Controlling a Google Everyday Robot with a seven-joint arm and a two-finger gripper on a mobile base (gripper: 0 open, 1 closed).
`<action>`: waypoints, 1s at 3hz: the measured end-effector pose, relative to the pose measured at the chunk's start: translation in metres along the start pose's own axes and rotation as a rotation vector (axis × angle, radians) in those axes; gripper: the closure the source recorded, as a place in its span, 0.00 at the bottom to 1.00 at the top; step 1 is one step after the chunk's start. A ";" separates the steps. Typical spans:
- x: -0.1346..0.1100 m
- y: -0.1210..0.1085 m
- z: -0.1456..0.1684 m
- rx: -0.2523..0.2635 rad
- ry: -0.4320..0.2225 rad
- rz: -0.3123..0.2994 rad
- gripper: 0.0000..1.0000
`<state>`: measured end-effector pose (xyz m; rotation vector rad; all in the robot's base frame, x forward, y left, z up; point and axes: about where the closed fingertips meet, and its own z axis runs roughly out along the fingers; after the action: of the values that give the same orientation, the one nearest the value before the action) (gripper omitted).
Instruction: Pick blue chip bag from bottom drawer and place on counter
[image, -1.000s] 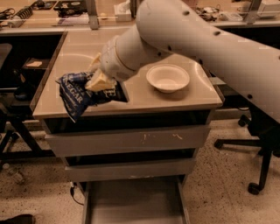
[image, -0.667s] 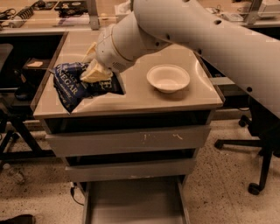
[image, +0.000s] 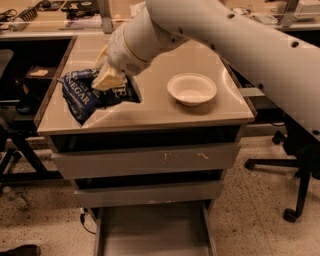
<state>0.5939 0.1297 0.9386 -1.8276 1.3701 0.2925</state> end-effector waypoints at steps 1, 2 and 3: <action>0.007 -0.019 0.013 -0.054 0.010 0.011 1.00; 0.017 -0.027 0.029 -0.113 0.015 0.027 1.00; 0.028 -0.029 0.050 -0.179 0.020 0.042 1.00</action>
Offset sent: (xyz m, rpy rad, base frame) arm 0.0590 0.0136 -0.0280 -0.0749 0.1542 0.0655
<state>0.6439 0.1487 0.9032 -1.9534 1.4358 0.4320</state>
